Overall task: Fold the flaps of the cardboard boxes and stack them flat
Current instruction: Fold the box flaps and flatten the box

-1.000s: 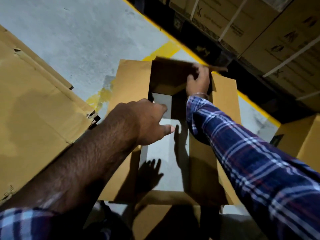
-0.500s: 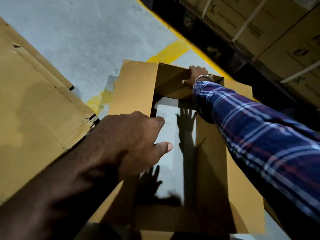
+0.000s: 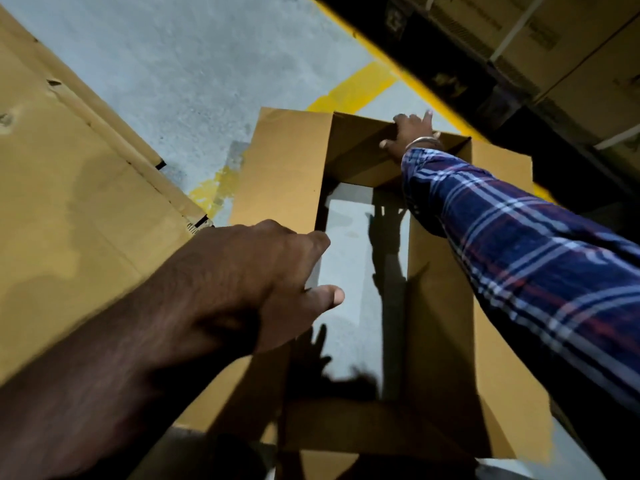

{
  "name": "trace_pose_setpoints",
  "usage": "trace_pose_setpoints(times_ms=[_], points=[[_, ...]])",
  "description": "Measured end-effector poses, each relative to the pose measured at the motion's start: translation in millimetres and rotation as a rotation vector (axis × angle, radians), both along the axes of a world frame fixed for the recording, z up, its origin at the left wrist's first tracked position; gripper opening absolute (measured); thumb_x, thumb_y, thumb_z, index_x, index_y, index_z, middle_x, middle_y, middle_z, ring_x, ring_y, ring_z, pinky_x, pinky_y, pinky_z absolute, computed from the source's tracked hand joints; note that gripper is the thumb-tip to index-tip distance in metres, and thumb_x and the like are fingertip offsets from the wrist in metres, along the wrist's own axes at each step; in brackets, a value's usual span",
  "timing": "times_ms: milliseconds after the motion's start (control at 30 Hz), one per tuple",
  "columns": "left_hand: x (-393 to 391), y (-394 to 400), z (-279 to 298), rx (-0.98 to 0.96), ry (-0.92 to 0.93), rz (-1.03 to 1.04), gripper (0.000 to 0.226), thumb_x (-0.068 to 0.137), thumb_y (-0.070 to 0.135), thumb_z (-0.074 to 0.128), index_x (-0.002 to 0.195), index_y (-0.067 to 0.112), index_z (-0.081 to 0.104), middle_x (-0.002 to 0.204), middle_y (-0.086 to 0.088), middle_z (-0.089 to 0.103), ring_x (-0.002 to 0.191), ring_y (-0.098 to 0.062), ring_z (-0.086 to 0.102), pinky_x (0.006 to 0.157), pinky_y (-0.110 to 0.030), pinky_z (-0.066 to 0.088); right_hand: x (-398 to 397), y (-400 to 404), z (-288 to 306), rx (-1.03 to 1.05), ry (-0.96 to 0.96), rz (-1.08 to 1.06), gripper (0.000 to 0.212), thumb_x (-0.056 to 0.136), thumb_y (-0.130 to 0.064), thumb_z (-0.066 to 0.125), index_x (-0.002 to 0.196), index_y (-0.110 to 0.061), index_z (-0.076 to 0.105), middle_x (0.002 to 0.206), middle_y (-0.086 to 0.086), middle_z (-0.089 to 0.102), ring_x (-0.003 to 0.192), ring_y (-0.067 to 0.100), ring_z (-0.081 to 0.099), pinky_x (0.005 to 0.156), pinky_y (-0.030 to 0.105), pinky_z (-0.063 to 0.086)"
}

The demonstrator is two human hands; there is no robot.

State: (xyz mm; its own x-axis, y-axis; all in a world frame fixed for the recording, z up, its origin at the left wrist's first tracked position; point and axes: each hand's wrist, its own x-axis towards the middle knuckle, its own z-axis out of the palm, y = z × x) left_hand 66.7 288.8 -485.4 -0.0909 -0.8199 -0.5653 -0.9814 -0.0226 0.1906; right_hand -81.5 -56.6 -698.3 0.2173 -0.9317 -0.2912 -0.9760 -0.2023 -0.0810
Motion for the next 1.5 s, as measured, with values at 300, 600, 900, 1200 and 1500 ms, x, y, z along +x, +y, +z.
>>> trace_pose_setpoints(times_ms=[300,600,900,1200,1500], points=[[6.1,1.2,6.6,-0.014,0.032,0.074,0.069,0.094,0.075,0.042,0.154,0.045,0.029,0.147,0.001,0.054,0.129,-0.027,0.055,0.1,-0.051,0.05,-51.3,181.8,35.3,0.53,-0.208,0.081,0.092,0.075,-0.086,0.058,0.152,-0.038,0.041,0.161,0.001,0.036,0.145,0.03,0.038,0.119,0.048,0.031],[3.0,12.4,13.1,-0.052,0.139,0.107,0.073,0.097,0.068,0.049,0.158,0.03,0.035,0.153,-0.001,0.05,0.139,-0.026,0.046,0.108,-0.051,0.044,-53.5,432.9,47.8,0.873,-0.015,0.284,0.101,0.063,-0.083,0.073,0.147,-0.032,0.049,0.159,0.014,0.038,0.142,0.038,0.04,0.121,0.049,0.028],[21.5,27.5,14.8,-0.118,0.187,0.187,0.069,0.096,0.067,0.053,0.153,0.029,0.043,0.146,0.0,0.057,0.136,-0.026,0.05,0.108,-0.052,0.044,-35.2,491.5,70.1,0.384,0.008,0.19,0.035,0.099,-0.041,0.048,0.117,-0.015,0.063,0.123,0.014,0.066,0.114,0.037,0.062,0.093,0.04,0.048],[50.5,51.2,35.6,-0.549,0.553,0.649,0.022,0.093,0.043,0.062,0.108,0.031,0.073,0.094,0.011,0.075,0.096,-0.016,0.072,0.09,-0.041,0.057,-92.8,388.9,171.9,0.297,-0.324,-0.204,0.021,0.092,-0.031,0.071,0.101,-0.013,0.064,0.101,0.009,0.067,0.099,0.03,0.064,0.083,0.031,0.05],[-36.4,99.5,31.0,0.042,0.751,0.678,0.045,0.1,0.046,0.062,0.106,0.003,0.072,0.083,-0.003,0.078,0.073,-0.019,0.07,0.06,-0.025,0.048,-170.3,345.3,231.5,0.262,-0.833,-0.407,0.033,0.089,-0.019,0.077,0.063,-0.016,0.057,0.053,-0.006,0.059,0.06,0.018,0.059,0.064,0.027,0.046]])
